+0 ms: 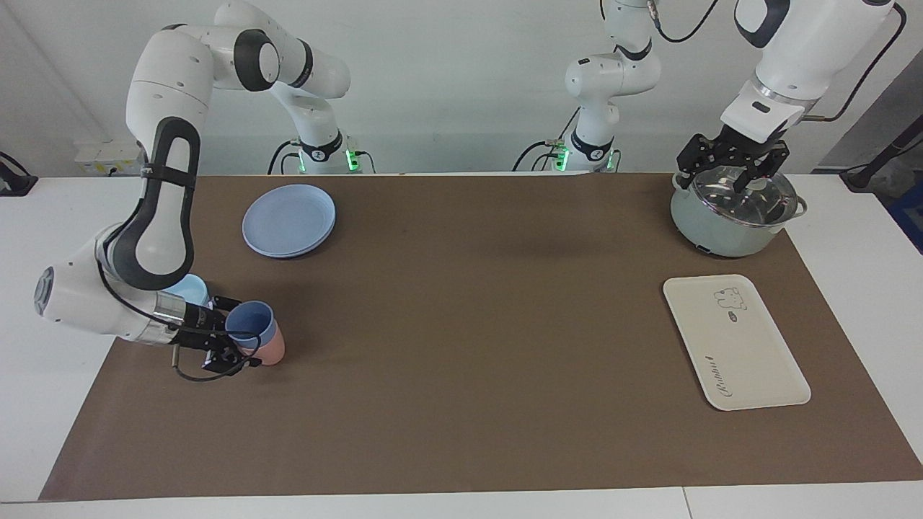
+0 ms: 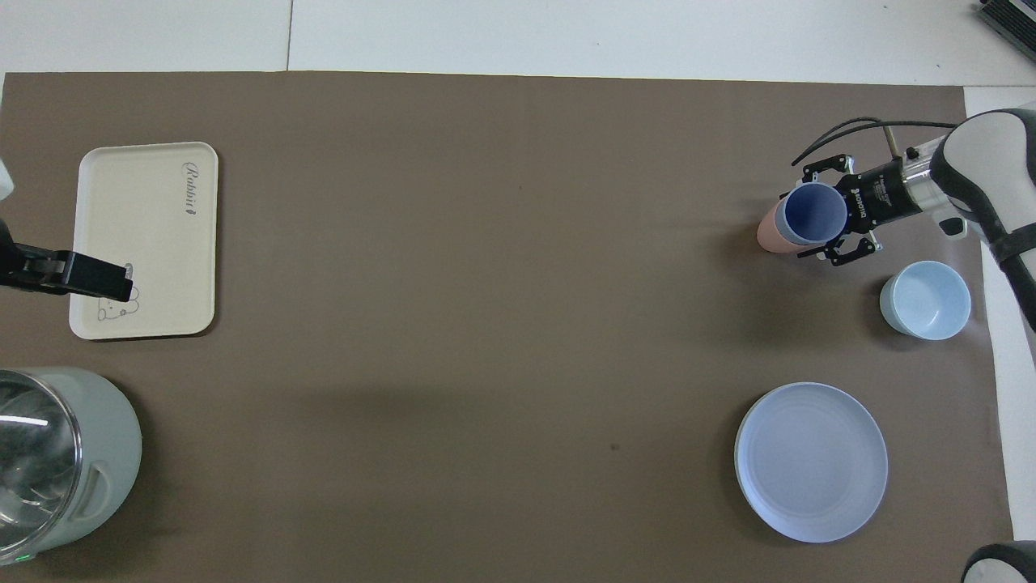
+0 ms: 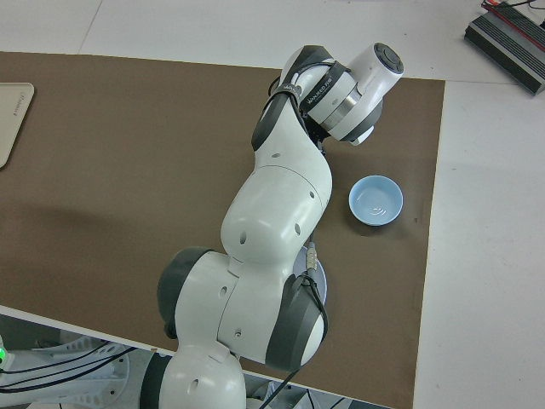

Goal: Place cup on tray
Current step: 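Lift the cup with the right gripper toward the approaching left gripper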

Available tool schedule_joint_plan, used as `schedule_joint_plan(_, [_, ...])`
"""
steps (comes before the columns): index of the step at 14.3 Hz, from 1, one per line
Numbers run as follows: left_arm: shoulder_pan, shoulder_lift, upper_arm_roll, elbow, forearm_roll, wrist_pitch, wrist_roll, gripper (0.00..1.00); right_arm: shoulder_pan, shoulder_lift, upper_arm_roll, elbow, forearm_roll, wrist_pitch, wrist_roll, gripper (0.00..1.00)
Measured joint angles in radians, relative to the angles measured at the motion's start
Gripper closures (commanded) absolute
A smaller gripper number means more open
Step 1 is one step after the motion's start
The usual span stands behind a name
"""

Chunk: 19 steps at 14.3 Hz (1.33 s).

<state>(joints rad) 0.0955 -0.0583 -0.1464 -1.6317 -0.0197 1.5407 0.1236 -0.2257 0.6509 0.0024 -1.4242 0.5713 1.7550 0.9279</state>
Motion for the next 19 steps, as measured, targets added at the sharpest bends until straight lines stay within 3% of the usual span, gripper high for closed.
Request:
schedule_joint_plan(1, [0.0, 0.0, 0.0, 0.0, 0.0, 0.0, 0.0, 0.0, 0.0, -0.006, 0.0, -0.012, 0.006, 0.0, -0.001, 0.13])
schedule_joint_plan(2, [0.0, 0.0, 0.0, 0.0, 0.0, 0.0, 0.0, 0.0, 0.001, -0.014, 0.001, -0.027, 0.016, 0.0, -0.008, 0.46])
schedule_joint_plan(3, [0.0, 0.0, 0.0, 0.0, 0.0, 0.0, 0.0, 0.0, 0.003, -0.022, 0.001, -0.043, 0.03, 0.0, -0.032, 0.99])
schedule_joint_plan(7, [0.0, 0.0, 0.0, 0.0, 0.0, 0.0, 0.0, 0.0, 0.038, -0.054, 0.006, -0.101, 0.058, -0.023, -0.075, 1.0])
schedule_joint_plan(11, [0.0, 0.0, 0.0, 0.0, 0.0, 0.0, 0.0, 0.0, 0.146, -0.129, 0.013, -0.164, 0.085, -0.024, -0.063, 1.0])
schedule_joint_plan(15, [0.0, 0.0, 0.0, 0.0, 0.0, 0.0, 0.0, 0.0, 0.316, -0.224, 0.015, -0.203, 0.086, 0.012, 0.127, 1.0])
schedule_joint_plan(19, [0.0, 0.0, -0.011, -0.001, -0.004, 0.009, 0.0, 0.0, 0.484, -0.267, 0.016, -0.206, 0.098, 0.202, 0.417, 1.0])
